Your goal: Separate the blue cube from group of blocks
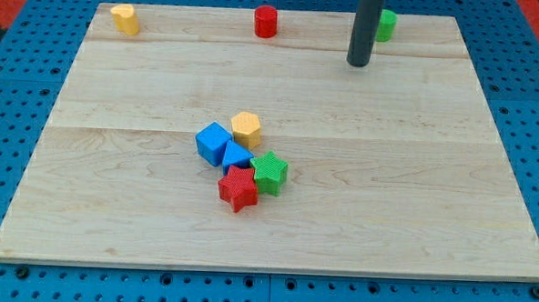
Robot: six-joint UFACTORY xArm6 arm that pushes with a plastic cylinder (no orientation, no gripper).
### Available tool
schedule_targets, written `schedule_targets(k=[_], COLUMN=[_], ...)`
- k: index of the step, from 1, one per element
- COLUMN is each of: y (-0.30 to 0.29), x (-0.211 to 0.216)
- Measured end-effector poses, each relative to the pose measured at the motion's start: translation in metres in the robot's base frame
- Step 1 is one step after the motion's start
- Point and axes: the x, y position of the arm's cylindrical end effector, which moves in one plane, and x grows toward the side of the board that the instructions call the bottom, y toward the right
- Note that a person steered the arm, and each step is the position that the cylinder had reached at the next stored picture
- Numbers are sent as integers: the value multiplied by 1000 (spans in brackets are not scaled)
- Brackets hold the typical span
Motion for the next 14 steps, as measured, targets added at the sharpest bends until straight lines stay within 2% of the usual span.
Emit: schedule_targets(k=[1,3,5,6,7,8,9,10,11,12,13,14], y=[-1,-55,-179,-234,-241,-234,-180,-158,-187,-246,-229,-235], x=[34,127,172,170,149,128,123,105,78,71,47,31])
